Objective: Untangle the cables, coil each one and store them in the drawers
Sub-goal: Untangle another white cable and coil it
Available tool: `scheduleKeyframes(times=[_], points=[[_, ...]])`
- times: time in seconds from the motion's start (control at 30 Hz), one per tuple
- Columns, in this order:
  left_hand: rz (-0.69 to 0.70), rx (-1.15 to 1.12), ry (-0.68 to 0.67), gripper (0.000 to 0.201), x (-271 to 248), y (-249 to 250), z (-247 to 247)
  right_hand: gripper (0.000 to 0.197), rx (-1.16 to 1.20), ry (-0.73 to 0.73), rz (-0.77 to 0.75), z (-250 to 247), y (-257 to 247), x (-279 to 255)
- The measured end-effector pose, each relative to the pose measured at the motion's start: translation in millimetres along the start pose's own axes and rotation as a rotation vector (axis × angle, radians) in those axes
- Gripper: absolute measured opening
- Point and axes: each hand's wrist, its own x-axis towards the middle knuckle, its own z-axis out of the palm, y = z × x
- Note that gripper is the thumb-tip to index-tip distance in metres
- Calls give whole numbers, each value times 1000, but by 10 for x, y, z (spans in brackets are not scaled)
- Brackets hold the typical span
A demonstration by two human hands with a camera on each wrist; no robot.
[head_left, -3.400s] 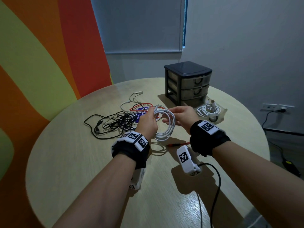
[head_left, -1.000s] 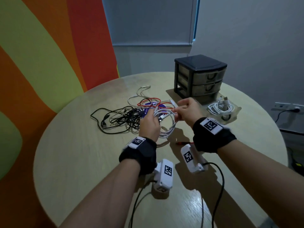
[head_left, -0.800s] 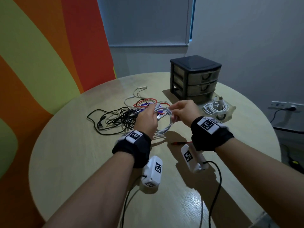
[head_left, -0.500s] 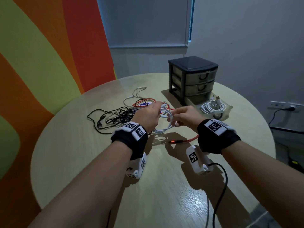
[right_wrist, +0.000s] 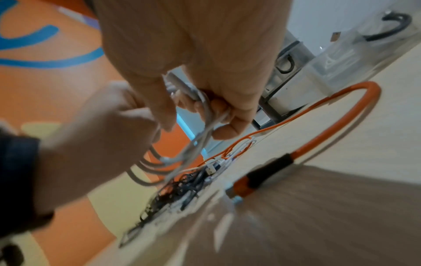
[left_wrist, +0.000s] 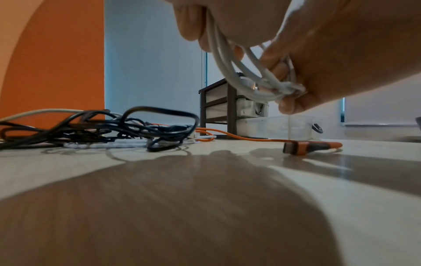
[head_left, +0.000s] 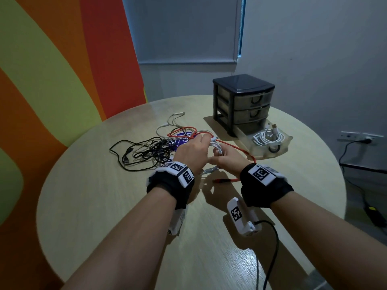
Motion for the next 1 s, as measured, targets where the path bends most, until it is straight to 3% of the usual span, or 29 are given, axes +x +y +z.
scheduleKeyframes(times=[0.13, 0.37, 0.5, 0.63, 0.9, 1.0], points=[[-86, 10, -86, 26, 11, 33, -13, 9, -173, 91, -117, -4, 51, -14], [-234, 26, -125, 30, 50, 3, 28, 13, -356, 185, -294, -22, 64, 8], [-340, -48, -145, 31, 62, -12, 14, 33, -556, 180, -336, -47, -14, 3], [-385, -162, -137, 27, 66, 10, 7, 40, -805, 262, -348, -47, -117, -48], [-225, -411, -104, 32, 38, 13, -12, 25, -384, 317, -298, -114, -75, -42], [-230, -475, -84, 30, 35, 16, -15, 26, -275, 341, -277, -102, -57, -55]])
